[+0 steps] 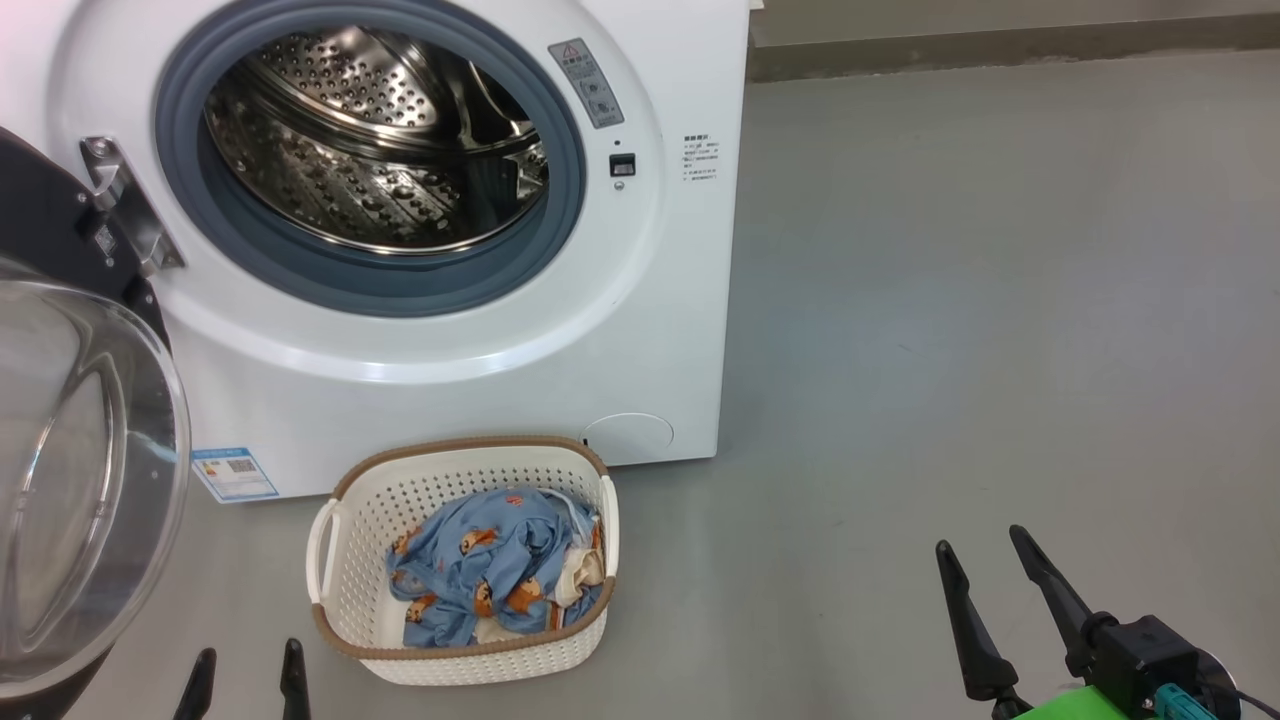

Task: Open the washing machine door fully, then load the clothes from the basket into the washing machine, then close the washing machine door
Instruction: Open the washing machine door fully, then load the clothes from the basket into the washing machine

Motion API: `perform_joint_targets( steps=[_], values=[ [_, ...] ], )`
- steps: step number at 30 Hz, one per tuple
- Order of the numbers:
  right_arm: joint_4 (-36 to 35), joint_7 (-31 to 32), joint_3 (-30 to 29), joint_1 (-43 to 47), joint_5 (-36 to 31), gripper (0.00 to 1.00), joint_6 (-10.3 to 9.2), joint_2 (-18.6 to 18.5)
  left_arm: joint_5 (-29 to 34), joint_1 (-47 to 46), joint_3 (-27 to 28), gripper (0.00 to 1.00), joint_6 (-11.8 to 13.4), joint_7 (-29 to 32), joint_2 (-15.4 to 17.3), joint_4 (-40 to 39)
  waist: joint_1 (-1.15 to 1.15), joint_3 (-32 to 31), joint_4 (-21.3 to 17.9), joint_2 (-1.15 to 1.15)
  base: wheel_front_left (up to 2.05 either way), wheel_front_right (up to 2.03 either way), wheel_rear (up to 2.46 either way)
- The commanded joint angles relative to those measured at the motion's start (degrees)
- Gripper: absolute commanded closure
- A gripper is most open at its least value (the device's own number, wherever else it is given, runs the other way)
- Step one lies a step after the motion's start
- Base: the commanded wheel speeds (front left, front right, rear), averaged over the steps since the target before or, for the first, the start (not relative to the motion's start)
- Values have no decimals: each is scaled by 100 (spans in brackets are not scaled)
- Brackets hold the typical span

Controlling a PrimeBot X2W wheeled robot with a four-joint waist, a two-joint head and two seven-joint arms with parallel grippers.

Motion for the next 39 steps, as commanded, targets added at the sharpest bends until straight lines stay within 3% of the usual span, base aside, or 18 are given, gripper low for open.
perform_joint_targets(
  steps=[1, 22, 34, 39],
  values=[
    [-134, -43, 120, -47, 10, 0, 9, -19, 64, -92, 197, 0, 31, -29, 71, -126, 0, -13, 6, 0, 0, 0, 0],
    [-97, -43, 129, -50, 60, 0, 9, -19, 52, -184, 293, 0, -125, -29, 71, 35, 0, 10, 91, 0, 12, -12, 0],
    [-92, -43, 128, -51, 89, 0, 9, -19, 29, -244, 372, 0, -182, -29, 71, 29, 0, 75, 118, 0, 156, -156, 0],
    [-95, -43, 107, -52, 102, 0, 9, -19, 112, -269, 422, 0, -89, -29, 71, -34, 0, 116, 131, 0, 168, -168, 0]
  ],
)
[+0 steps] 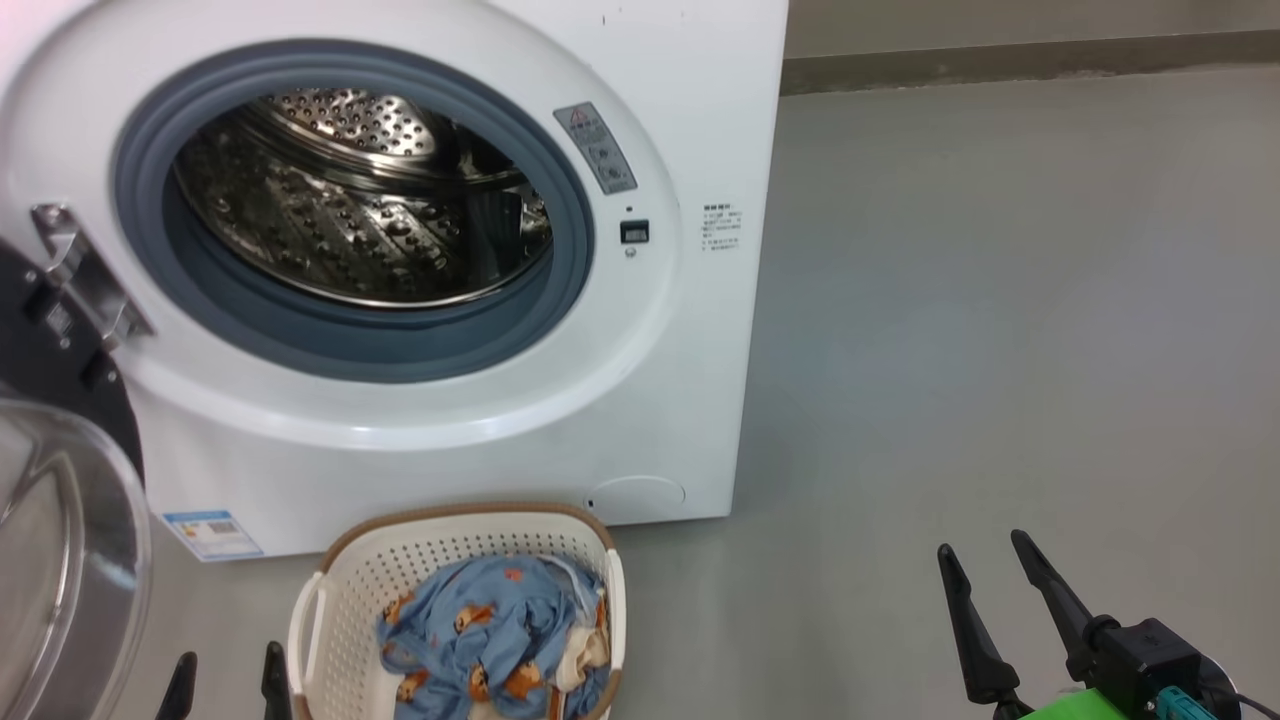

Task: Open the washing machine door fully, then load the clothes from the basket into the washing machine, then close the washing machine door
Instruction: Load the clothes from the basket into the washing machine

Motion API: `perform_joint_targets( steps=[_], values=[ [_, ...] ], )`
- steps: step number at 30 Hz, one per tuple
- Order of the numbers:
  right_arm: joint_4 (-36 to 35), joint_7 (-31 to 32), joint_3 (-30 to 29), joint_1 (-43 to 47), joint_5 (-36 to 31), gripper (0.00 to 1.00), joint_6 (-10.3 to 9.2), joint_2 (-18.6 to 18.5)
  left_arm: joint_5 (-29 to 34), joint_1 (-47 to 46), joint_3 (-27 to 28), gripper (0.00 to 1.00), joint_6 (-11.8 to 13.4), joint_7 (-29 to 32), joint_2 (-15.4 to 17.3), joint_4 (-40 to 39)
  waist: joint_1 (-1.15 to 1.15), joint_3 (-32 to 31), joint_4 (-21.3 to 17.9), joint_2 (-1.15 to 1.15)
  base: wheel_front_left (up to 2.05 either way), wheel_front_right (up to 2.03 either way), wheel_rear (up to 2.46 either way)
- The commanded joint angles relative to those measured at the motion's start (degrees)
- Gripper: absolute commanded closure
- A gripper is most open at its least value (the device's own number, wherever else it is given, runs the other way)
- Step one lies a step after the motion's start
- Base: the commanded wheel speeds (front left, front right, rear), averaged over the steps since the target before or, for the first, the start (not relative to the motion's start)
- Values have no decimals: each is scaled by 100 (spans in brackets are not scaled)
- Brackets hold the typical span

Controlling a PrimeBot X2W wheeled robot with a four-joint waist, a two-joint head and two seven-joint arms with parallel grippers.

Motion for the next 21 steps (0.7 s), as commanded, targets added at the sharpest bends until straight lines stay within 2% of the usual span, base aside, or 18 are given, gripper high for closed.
perform_joint_targets(
  steps=[1, 8, 21],
  values=[
    [-129, -43, 118, -86, 53, 0, 9, -22, 63, -222, 202, 0, 40, -29, 70, -159, 0, 15, 5, 0, 127, -127, 0],
    [-122, -43, 119, -100, 50, 0, 9, -22, 20, -203, 176, 0, 84, -29, 70, -142, 0, 73, 6, 0, 73, -73, 0],
    [-107, -43, 125, -119, 67, 0, 9, -22, -24, -223, 87, 0, 98, -29, 70, -139, 0, 122, 3, 0, 2, -2, 0]
  ],
)
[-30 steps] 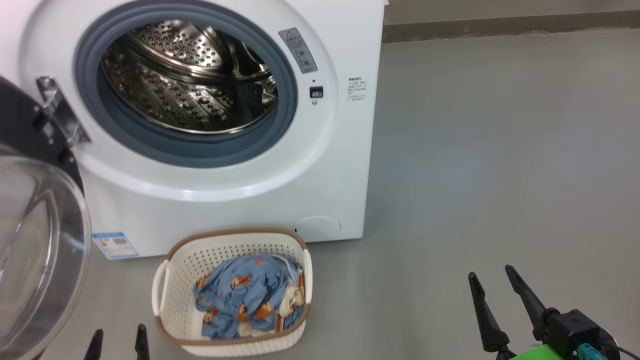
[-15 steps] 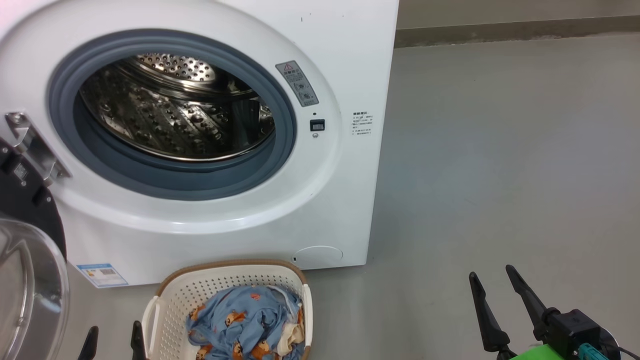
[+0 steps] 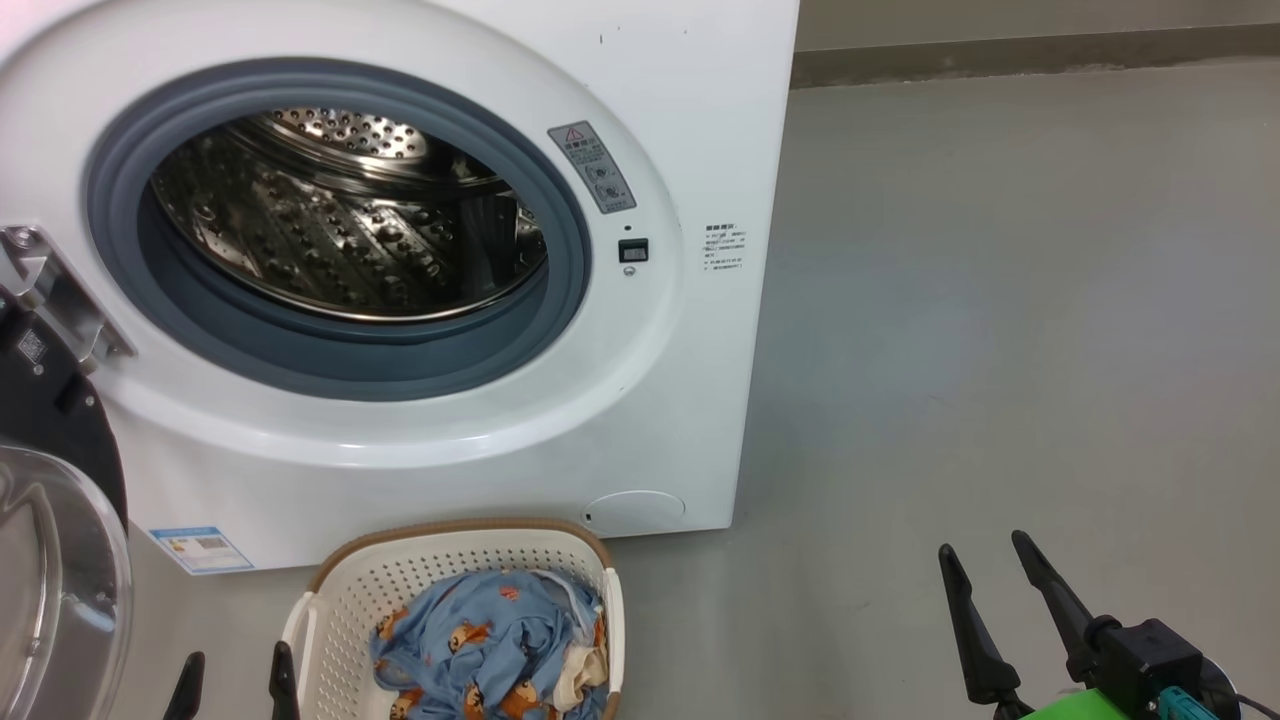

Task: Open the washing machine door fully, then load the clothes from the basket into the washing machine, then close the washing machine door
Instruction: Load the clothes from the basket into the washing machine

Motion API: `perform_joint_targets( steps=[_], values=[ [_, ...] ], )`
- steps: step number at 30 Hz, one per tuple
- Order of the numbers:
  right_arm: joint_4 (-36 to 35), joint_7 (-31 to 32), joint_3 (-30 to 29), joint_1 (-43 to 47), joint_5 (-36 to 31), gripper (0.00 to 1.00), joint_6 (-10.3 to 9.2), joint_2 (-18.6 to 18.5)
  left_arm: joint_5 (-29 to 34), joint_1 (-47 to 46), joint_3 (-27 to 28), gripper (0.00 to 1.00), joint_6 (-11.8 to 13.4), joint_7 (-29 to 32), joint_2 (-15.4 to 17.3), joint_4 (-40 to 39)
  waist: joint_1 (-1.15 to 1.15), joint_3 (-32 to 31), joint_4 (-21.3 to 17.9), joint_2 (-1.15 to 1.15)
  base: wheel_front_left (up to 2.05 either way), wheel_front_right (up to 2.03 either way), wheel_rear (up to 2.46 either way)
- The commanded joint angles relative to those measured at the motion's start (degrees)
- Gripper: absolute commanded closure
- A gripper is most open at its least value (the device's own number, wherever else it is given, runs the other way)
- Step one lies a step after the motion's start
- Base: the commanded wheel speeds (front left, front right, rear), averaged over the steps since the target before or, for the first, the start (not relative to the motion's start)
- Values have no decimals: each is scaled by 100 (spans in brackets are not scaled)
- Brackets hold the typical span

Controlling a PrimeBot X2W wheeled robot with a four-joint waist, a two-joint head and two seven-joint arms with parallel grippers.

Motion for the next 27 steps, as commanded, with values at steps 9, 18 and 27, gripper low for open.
perform_joint_targets(
  steps=[9, 18, 27],
  values=[
    [-115, -43, 132, -140, 23, 0, 9, -22, -5, -236, 154, 0, 31, -29, 70, -159, 0, 64, 7, 0, 0, 0, 0],
    [-72, -43, 126, -164, 48, 0, 9, -22, -93, -284, -8, 0, -76, -29, 70, 70, 0, 238, -17, 0, 0, 0, 0],
    [-63, -43, 128, -306, 52, 0, 9, -22, -97, -664, -61, 0, -206, -29, 70, 306, 0, 774, -132, 0, 0, 0, 0]
  ],
)
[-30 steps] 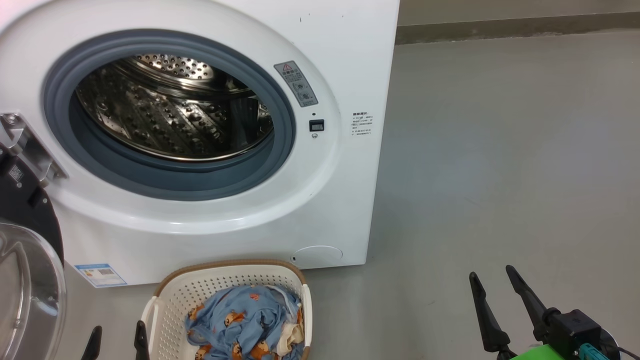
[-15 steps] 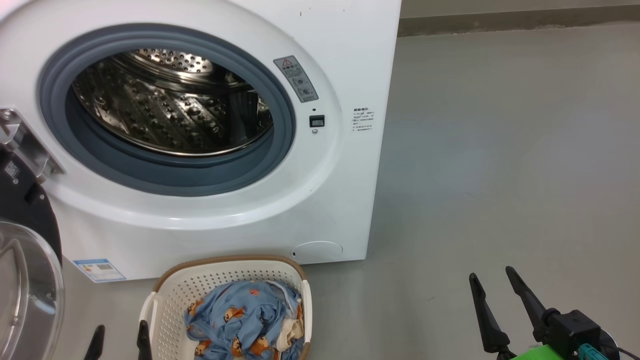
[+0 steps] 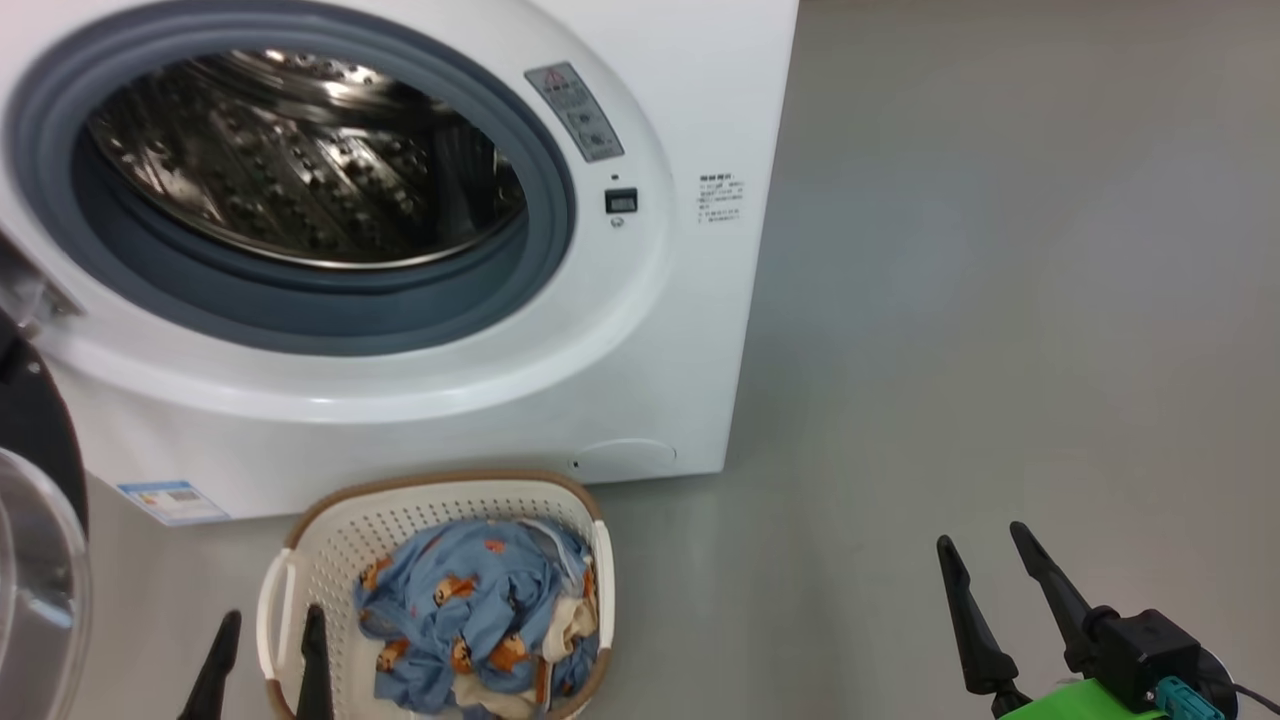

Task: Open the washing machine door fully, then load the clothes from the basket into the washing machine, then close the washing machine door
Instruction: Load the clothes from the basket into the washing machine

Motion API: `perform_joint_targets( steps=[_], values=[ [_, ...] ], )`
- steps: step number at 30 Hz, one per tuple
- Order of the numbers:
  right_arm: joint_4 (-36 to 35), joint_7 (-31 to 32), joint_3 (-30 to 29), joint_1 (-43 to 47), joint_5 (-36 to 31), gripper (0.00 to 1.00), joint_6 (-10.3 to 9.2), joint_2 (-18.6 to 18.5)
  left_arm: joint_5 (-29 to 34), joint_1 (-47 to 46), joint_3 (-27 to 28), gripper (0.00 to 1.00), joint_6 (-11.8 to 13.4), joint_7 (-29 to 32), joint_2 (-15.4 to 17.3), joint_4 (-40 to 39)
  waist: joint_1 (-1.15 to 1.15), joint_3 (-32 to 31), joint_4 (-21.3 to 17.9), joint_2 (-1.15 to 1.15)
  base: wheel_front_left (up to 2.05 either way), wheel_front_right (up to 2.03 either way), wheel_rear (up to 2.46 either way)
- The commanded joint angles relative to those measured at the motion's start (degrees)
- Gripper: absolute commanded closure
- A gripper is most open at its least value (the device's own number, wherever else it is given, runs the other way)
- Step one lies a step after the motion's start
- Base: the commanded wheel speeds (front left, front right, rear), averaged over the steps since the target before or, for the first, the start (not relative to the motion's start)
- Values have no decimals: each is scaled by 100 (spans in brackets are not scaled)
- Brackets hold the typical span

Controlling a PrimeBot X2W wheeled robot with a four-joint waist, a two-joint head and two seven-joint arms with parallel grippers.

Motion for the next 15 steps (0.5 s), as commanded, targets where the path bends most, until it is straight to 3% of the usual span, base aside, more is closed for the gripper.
perform_joint_targets(
  steps=[1, 10, 15],
  values=[
    [-126, -43, 130, -224, 49, 0, 9, -22, -12, -291, 147, 0, -64, -29, 70, -40, 0, 299, -90, 0, 0, 0, 0],
    [-216, -43, 142, -460, 105, 0, 9, -22, -178, -987, -84, 0, -202, -29, 141, 353, 0, 1155, -266, 0, 0, 0, 0],
    [-318, -43, 85, -646, 110, 0, 9, -22, -419, -1469, -400, 0, -209, -29, 366, 603, 0, 1703, -372, 0, 0, 0, 0]
  ],
)
